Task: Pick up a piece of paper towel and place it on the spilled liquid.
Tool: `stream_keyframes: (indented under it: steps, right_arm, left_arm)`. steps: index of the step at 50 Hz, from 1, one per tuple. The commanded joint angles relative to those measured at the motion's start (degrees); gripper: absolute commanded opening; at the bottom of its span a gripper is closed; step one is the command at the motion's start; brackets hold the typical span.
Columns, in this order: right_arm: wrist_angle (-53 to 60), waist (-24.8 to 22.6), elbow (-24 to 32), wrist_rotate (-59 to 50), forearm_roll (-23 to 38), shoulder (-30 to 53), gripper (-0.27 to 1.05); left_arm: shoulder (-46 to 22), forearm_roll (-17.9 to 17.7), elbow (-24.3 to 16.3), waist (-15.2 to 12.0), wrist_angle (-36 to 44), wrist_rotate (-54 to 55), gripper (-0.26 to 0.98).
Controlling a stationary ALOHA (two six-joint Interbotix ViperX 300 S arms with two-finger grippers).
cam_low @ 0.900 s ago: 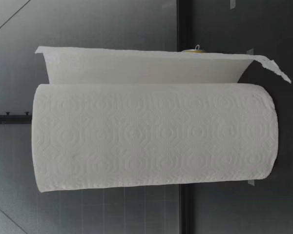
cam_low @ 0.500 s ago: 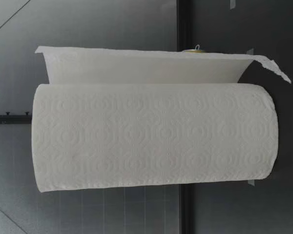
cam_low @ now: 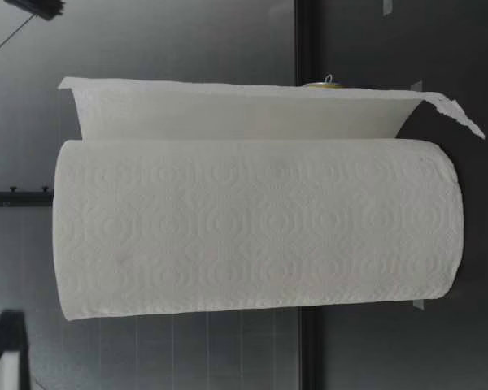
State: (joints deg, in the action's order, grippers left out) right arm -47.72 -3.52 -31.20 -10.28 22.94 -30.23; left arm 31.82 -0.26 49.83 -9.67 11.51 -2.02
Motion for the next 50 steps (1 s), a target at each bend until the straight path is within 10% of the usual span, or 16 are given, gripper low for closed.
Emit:
stream_keyframes:
  steps: [1,10,15,32,50]
  right_arm:
    - [-7.8,-6.3,4.0,-5.7,11.0,2.1,0.04]
    - [-30.8,-24.3,4.2,-34.9,44.2,9.2,0.04]
    - [-38.8,-29.0,3.1,-51.2,53.1,14.4,0.04]
    - [-40.7,-29.9,2.8,-88.2,58.6,28.5,0.14]
    - [-41.0,-26.1,3.3,-110.3,59.2,35.4,0.82]
  left_arm:
    - [-1.6,0.0,-3.8,-0.9,-2.3,-0.2,0.12]
    - [-4.8,0.4,-8.5,-2.4,-9.5,-2.2,0.12]
    - [-5.4,0.4,-9.8,-2.9,-12.0,-2.6,0.12]
    - [-6.0,0.4,-10.3,-3.3,-18.9,-2.5,0.12]
    - [-6.2,0.4,-9.8,-3.4,-20.2,-2.5,0.12]
